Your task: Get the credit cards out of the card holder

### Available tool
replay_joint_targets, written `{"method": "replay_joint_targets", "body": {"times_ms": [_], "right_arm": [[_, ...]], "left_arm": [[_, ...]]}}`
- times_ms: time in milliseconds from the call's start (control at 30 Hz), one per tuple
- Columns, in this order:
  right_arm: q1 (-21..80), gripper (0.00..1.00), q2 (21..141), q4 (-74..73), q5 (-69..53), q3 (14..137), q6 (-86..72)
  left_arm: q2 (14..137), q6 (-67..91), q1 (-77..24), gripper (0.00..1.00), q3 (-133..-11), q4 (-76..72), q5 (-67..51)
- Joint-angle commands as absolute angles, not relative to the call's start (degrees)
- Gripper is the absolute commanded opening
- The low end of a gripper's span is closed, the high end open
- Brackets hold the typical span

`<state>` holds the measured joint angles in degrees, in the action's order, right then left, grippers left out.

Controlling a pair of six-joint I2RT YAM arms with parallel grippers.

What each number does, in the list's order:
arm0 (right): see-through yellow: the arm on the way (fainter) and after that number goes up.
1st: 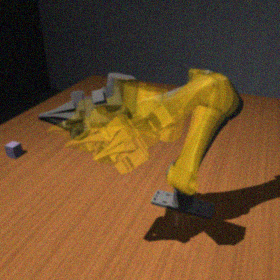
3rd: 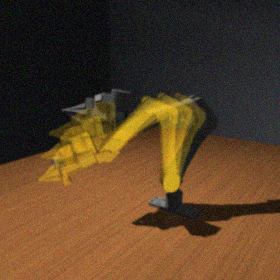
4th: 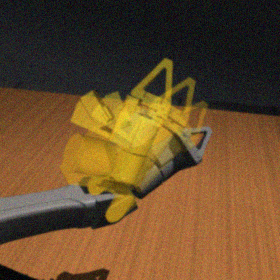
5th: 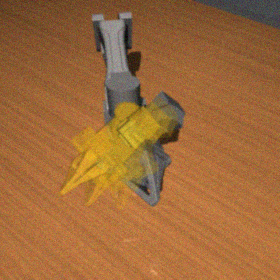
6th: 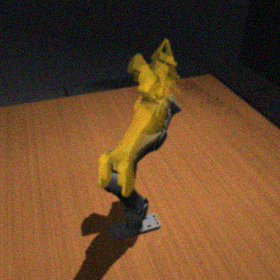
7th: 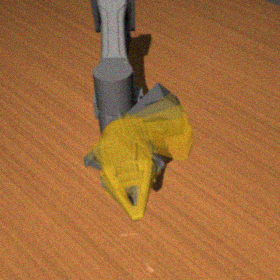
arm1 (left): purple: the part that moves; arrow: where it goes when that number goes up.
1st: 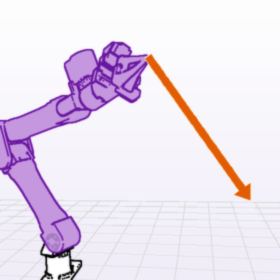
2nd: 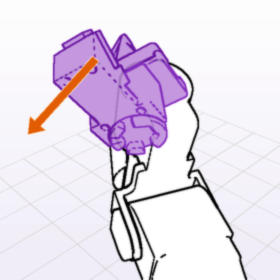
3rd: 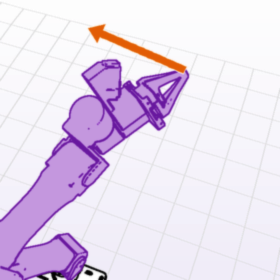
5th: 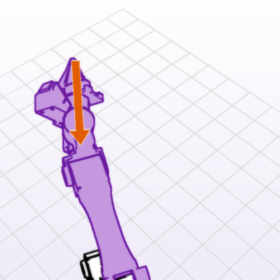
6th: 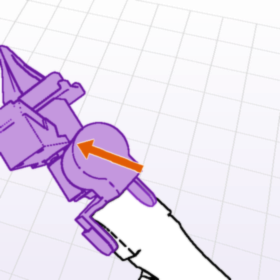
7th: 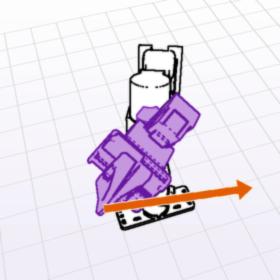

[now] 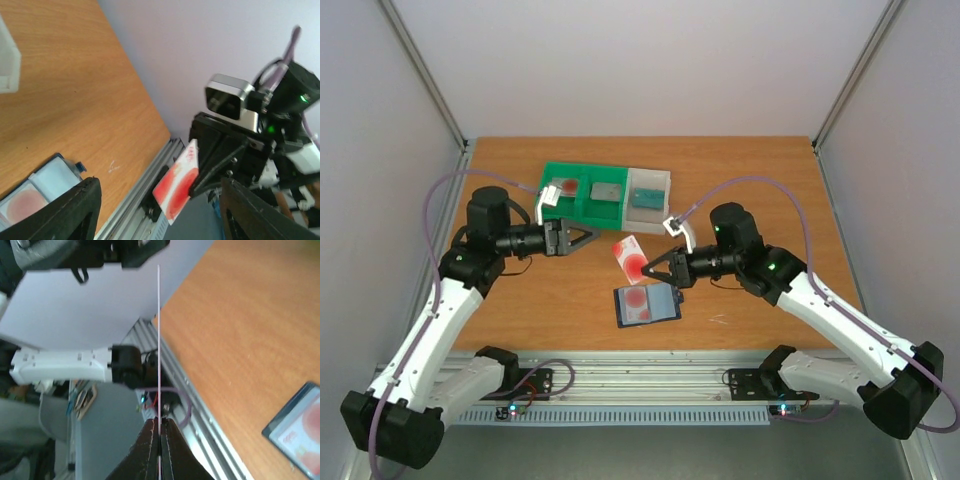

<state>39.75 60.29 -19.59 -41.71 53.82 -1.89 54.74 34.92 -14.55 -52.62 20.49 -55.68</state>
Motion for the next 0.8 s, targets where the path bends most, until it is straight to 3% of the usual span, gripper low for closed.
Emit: {"method": "replay_joint_targets", "body": {"times_ms": [0,200,400,667,767], "right_arm": [[39.63,0.01,60.2,-28.94,-52.08,54.64,7.04],[39.63,0.01,62.0,-26.07,-58.07,55.26,5.61],[39.62,0.01,62.36,-22.04,-60.07,55.28,2.99],[39.63,0.01,63.89,-19.36,-60.39,55.03,0.81],[39.58,0.01,63.92,-18.61,-60.33,54.93,0.28]], "left_arm": [[53.8,26.96,-14.58,0.65,-54.02,25.36,-63.78],[53.86,32.01,-16.03,0.62,-49.21,17.71,-70.22],[52.59,30.92,-16.95,0.61,-47.75,19.56,-72.16],[52.6,31.29,-18.48,0.51,-46.74,18.44,-73.4],[52.91,31.39,-18.63,0.41,-46.76,18.61,-73.19]]}}
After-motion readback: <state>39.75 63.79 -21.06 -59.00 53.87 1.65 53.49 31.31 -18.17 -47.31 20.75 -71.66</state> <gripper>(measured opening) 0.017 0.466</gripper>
